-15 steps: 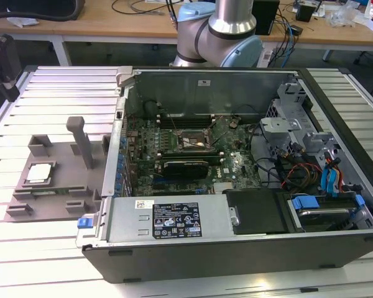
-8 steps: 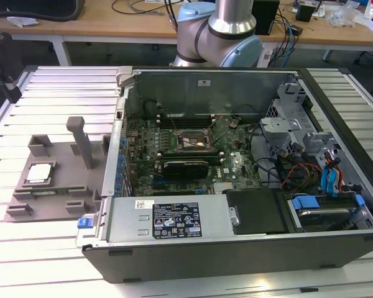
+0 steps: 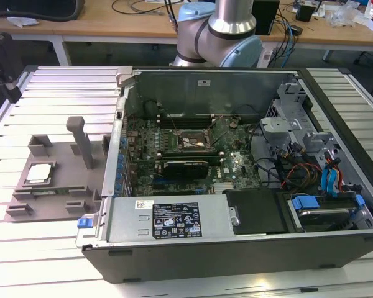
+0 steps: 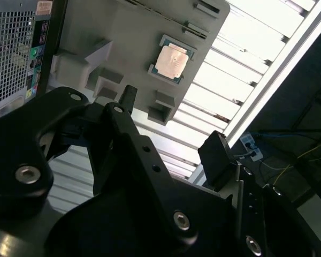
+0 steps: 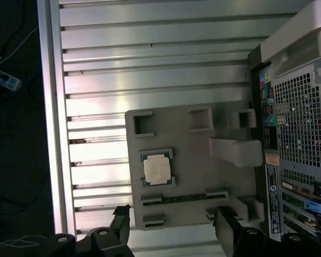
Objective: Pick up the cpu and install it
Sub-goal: 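Pick up the cpu and move it towards the insertion slot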
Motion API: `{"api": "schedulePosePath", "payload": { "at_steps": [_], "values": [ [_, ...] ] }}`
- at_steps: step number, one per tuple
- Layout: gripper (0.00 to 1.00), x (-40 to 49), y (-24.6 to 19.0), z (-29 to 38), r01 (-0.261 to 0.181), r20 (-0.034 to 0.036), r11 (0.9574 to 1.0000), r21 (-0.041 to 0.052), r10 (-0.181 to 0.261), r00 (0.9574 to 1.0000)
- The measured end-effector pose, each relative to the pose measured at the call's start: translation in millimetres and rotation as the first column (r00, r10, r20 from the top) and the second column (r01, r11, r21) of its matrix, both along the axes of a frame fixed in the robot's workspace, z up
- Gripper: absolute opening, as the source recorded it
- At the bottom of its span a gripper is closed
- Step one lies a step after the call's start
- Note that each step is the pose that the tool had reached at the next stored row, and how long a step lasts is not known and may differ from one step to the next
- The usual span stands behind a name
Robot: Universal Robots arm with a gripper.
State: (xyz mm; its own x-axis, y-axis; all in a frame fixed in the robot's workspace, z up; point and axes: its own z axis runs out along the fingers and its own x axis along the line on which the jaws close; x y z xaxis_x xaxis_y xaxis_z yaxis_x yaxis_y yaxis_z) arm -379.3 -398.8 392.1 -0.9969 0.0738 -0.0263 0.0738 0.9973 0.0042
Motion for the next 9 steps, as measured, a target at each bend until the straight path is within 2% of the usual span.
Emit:
{"api": "schedulePosePath", "payload": {
  "at_steps": [9],
  "values": [
    [0.74,0.0,0.0,-6.3,0.000,-0.0001,1.0000,0.0000,0.000,1.0000]
  ]
}}
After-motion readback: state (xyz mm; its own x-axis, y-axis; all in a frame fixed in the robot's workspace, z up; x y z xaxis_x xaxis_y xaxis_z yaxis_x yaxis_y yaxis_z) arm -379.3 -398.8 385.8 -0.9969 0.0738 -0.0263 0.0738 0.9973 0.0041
